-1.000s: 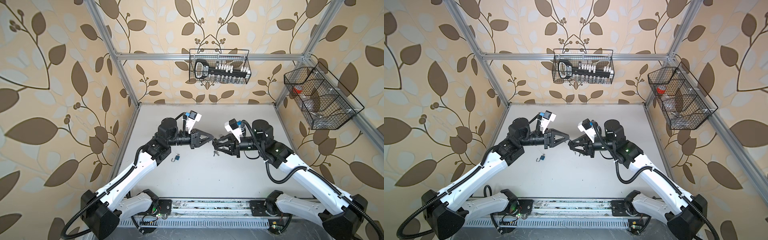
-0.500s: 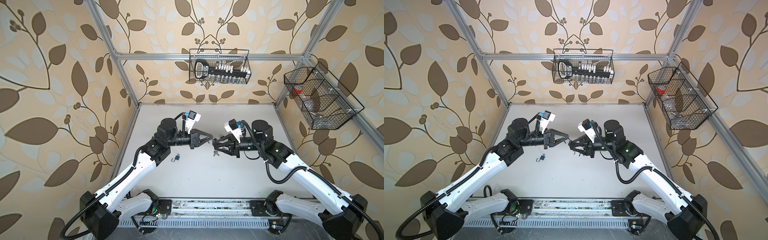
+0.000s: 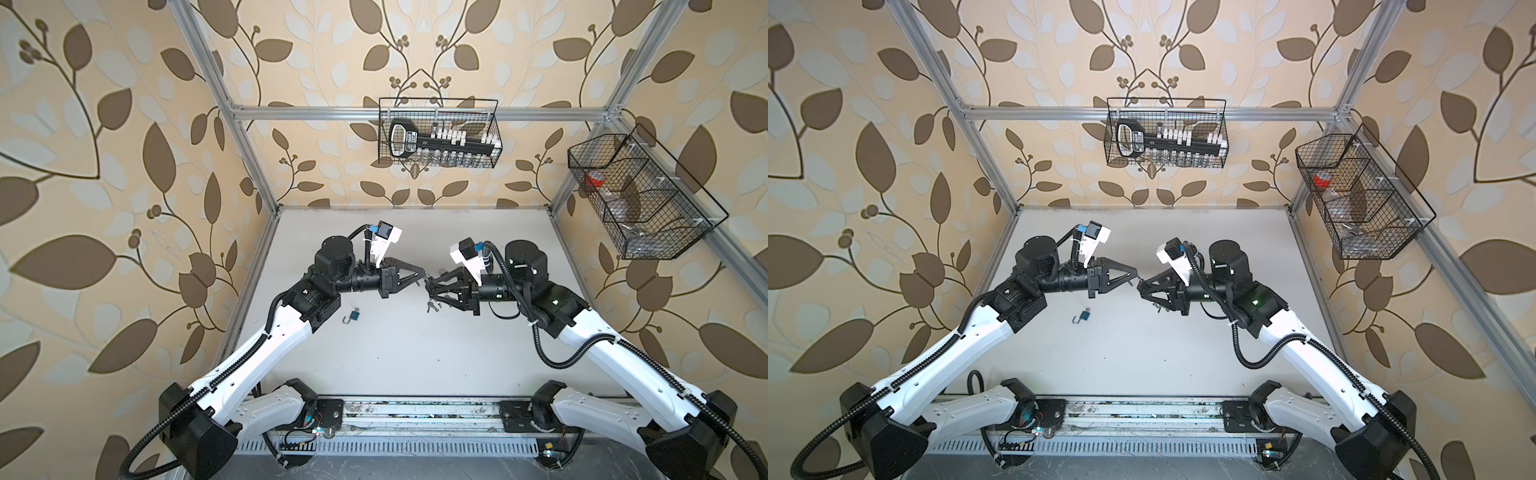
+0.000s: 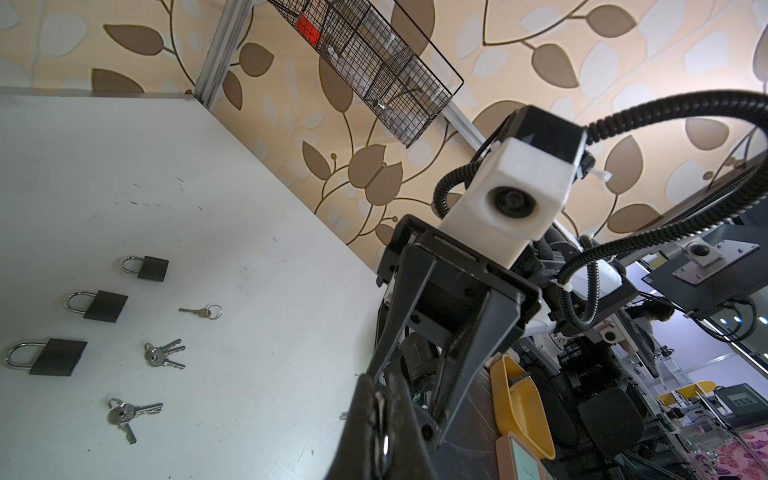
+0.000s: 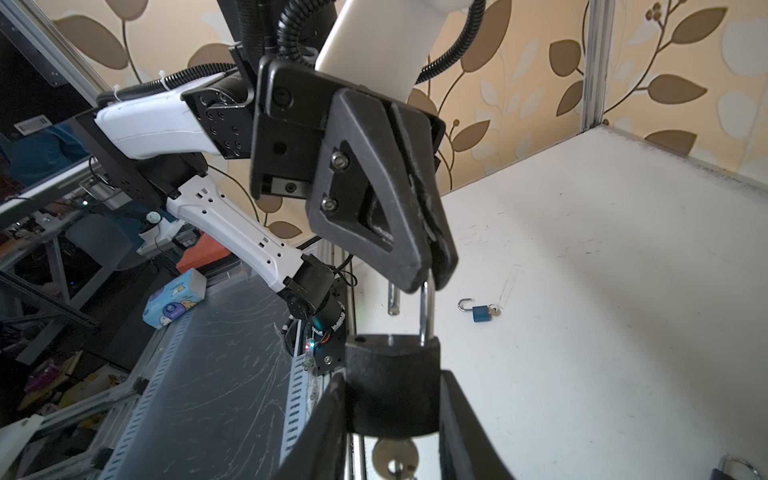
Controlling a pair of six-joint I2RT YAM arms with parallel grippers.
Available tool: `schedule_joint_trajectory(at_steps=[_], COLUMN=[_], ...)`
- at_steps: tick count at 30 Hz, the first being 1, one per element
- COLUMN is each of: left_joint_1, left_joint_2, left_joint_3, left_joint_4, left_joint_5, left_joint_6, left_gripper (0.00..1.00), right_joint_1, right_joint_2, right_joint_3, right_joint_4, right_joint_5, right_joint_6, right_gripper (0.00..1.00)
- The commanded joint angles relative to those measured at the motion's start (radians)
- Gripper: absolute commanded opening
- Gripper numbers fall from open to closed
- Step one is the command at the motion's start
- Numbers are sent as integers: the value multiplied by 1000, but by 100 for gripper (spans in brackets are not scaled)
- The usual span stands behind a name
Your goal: Lock with the key
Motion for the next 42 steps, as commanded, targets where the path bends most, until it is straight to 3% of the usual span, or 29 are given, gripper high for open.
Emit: schedule_joint_trajectory(at_steps=[1,3,4,7,10,22,31,42], left_joint_1=[-4,-3,-3,-3,-3,-3,-4,-4], left_joint_2=[-41,-51,-64,-79,-86,-86,-97,-92], left_joint_3=[54,47,35,26,26,15,8,9], left_joint_4=[48,78,101,115,120,160,161,170], left_joint_5=[-27,-38,-53,-69,-74,-82,-79,-74], left_joint_6=[-61,-96,-117,-132,-143,-184,-184,-192], left_gripper=[0,0,0,0,0,0,0,0], right_joint_1=[-4,-4,2,11,14,107,109,115], right_joint_2=[-60,-88,-165,-217,-226,-127,-87,-66], right_joint_3=[-15,-39,-135,-208,-247,-177,-170,-159], right_joint_4=[66,117,299,420,494,434,482,490], right_joint_5=[42,80,168,257,267,323,336,313], right_joint_6=[-24,-3,89,149,180,65,112,122], right_gripper=[49,51,54,60,63,54,41,37])
